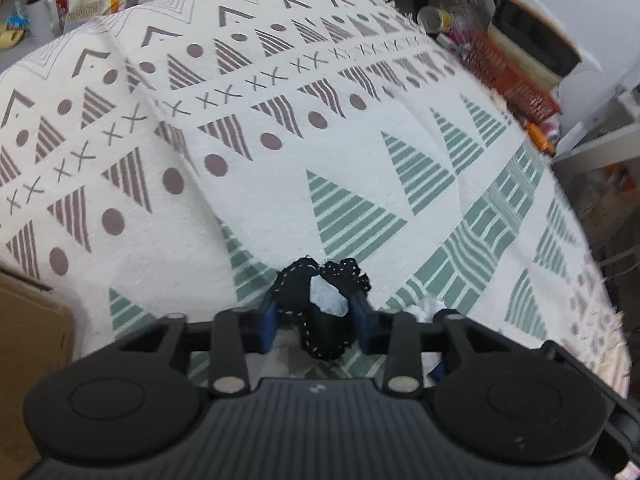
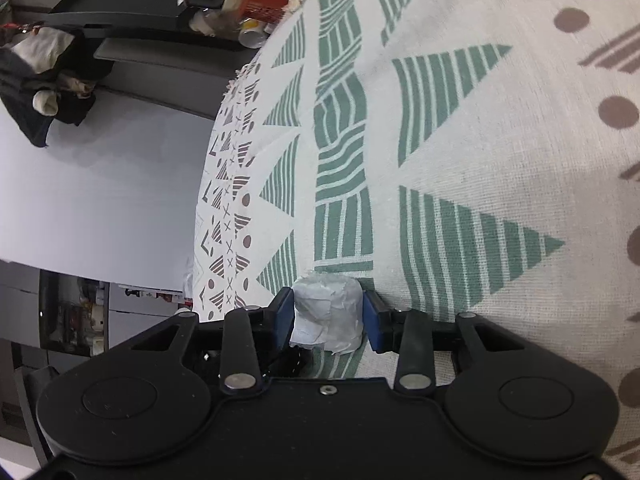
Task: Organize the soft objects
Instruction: 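Grasp the black lacy item with the left tool while the right tool grasps the white bag, then carry the black item over the box with the left tool while the right tool carries the white bag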
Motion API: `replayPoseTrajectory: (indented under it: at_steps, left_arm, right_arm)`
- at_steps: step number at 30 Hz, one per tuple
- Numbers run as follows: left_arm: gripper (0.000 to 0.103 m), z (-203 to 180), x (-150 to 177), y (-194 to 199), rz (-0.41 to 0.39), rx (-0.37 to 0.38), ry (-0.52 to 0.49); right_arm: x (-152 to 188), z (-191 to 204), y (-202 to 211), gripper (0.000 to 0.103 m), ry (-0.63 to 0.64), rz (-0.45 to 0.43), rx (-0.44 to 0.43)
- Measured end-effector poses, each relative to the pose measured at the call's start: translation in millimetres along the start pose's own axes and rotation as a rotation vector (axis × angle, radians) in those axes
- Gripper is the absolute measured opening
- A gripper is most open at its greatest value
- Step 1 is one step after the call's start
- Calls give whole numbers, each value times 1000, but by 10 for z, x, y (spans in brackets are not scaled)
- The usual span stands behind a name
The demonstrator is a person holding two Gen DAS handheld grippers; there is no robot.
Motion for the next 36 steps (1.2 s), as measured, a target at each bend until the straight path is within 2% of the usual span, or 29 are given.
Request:
replayPoseTrajectory:
  at_steps: [1, 3, 11, 20, 26, 30, 36]
  left_arm:
    - [24, 16, -13, 36, -1, 14, 4]
    - [22, 49, -38, 131, -5, 32, 22]
    - [22, 98, -36, 525, -62, 37, -5]
    - [22, 149, 94, 982, -95, 32, -58]
    - [22, 170, 176, 1427, -133, 70, -82]
    - [22, 239, 224, 1712, -155, 95, -100]
    - [22, 396, 248, 2104, -183, 132, -119]
  right_arm:
    - [-3, 9, 21, 36, 7, 0, 4]
    - [-5, 27, 70, 36, 17, -2, 13]
    - [-25, 175, 271, 36, 64, -35, 28]
    - [17, 224, 751, 36, 114, -132, 88]
    - [132, 424, 1123, 36, 206, -193, 117]
    - [229, 620, 1298, 36, 275, -203, 118]
    - [448, 868, 1540, 36, 307, -230, 110]
Point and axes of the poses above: each gripper's, at about its wrist camera, not at the fingertips, and y roughly against the way its jaws point, z to its left, x to its underside, the point moved 8 cm from there along -y, roughly the way its jaws point, and after that the axes turned 14 degrees about y, right-handed, at the moved point
